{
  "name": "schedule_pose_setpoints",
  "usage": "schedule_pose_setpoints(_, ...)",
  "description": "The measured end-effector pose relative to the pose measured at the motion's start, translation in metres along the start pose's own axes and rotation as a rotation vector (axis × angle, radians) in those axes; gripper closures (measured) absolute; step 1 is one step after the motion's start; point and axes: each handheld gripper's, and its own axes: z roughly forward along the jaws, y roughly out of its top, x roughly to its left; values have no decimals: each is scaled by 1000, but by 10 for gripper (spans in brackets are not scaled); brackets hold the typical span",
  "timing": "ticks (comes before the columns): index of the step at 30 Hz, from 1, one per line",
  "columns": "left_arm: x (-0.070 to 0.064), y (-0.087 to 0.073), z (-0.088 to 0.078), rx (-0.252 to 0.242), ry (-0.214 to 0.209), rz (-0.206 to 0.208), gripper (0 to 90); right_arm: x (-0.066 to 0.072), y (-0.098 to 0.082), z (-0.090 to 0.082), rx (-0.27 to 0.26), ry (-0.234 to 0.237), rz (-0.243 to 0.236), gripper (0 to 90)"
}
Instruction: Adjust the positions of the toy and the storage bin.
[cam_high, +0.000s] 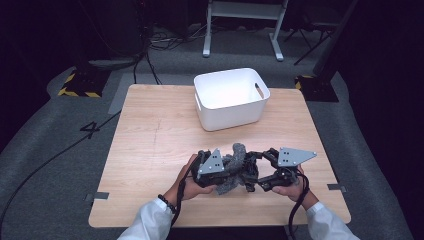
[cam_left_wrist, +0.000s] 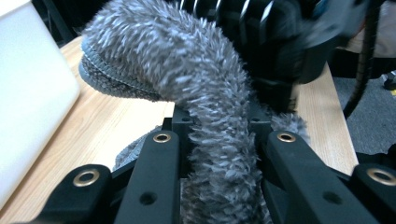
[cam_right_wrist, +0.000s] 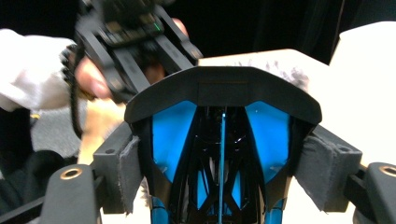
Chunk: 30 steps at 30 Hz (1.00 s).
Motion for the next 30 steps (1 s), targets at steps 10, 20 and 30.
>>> schedule_pose_setpoints(10,7,-8,22,22,-41,-46,738,0,2,-5,-19,-16,-2,255)
schedule_pose_setpoints(20,-12,-28,56,168,-166,-15,734,0,4,-10,-31,-34,-12,256)
schedule_pose_setpoints(30,-17,-19,42,111,-197,3,733,-8,-1,-20,-26,-88,7,256)
